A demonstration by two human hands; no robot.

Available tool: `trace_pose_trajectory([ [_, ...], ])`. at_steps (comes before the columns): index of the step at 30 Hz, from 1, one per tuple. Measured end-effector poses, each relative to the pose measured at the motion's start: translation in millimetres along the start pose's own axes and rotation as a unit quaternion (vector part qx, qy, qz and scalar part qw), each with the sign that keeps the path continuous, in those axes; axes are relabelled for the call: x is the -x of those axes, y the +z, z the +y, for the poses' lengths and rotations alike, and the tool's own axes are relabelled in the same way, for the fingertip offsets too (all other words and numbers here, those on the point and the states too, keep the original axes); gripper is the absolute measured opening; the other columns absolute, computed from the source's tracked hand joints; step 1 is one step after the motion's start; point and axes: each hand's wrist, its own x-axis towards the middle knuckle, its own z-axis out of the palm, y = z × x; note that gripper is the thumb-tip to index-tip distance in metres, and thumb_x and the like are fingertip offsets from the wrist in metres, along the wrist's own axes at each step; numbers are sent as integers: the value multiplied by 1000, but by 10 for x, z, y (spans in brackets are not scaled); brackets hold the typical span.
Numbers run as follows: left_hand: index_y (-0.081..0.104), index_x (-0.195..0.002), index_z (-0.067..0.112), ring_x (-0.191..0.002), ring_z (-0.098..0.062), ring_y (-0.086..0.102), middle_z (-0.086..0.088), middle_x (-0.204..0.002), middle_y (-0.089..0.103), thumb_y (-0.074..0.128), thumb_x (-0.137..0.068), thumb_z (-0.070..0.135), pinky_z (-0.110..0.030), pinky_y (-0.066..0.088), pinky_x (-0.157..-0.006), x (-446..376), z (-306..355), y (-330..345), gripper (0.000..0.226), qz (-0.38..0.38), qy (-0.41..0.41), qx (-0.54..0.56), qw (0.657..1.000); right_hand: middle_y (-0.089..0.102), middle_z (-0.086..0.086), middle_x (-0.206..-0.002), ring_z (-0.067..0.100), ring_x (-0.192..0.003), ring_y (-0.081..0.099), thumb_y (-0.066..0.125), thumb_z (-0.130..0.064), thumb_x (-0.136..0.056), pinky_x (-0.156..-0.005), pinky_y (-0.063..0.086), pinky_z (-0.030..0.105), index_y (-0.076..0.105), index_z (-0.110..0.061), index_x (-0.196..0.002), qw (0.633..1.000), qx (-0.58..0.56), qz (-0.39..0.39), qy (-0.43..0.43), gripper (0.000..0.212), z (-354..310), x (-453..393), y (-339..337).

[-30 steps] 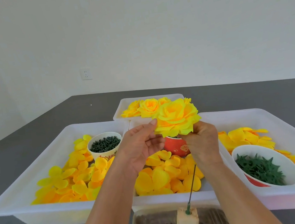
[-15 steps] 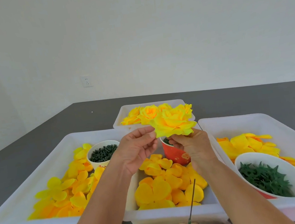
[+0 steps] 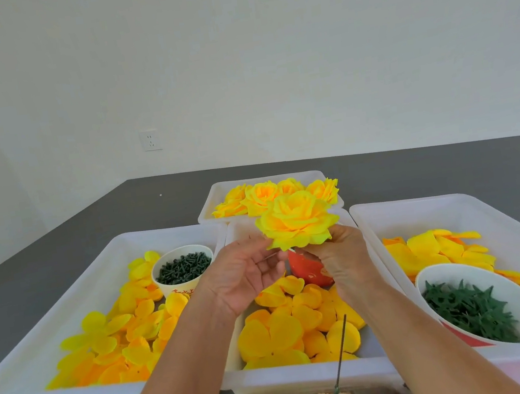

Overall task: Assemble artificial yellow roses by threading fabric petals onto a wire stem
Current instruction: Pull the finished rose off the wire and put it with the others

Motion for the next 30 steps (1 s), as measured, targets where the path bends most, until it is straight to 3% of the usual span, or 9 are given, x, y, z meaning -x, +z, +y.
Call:
trace_pose_trajectory([
  [2,64,-67,7,-52,-15,62,-10,-63,65,55,-84,1,-22,52,-47,-9,-5,-18,21,12,21,-6,1000,69,-16,-62,-5,-59,60,76,-8,-73,-53,46,8,73,-39,-57,1000,10,-12,-17,35,-11,10,-6],
  [10,52,-71,8,-40,-10,51,-1,-47,51,48,-91,0,-17,45,-40,14,17,-20,21,32,101,-8,994,72,-6,-68,1,-67,65,70,1,-75,-62,52,15,75,-26,-62,997,-28,-77,10,31,-55,5,-38],
  [17,58,-86,6,-40,-10,50,-3,-51,52,52,-90,1,-18,45,-40,27,29,-4,9,61,119,16,991,69,-18,-62,-8,-62,62,69,1,-78,-53,44,5,70,-27,-70,996,6,-88,-31,29,-78,41,-30],
  [23,55,-85,10,-46,-13,54,-4,-56,57,51,-91,6,-20,46,-43,51,18,2,8,45,139,-23,989,70,-13,-62,-5,-60,62,69,-1,-78,-53,45,7,73,-34,-57,997,3,-69,-18,39,-51,10,-41],
  [25,56,-85,9,-49,-13,56,-3,-61,59,53,-91,17,-20,46,-45,47,17,5,10,51,133,-50,989,69,-15,-61,-6,-59,61,70,-2,-77,-52,44,7,73,-36,-57,998,11,-59,-26,40,-38,1,-37],
  [28,62,-88,10,-56,-14,56,-5,-72,57,67,-73,36,-22,47,-48,42,11,-1,31,56,130,-87,986,67,-17,-57,-7,-56,58,72,-7,-77,-50,44,7,71,-39,-56,998,34,-40,-36,39,-28,-4,-30],
  [30,65,-71,13,-58,-14,55,-5,-70,56,73,-59,32,-21,47,-48,58,3,-1,23,54,144,-93,984,66,-16,-56,-6,-53,56,73,-6,-77,-49,44,8,71,-34,-54,998,41,-29,-38,36,-20,-8,-33],
])
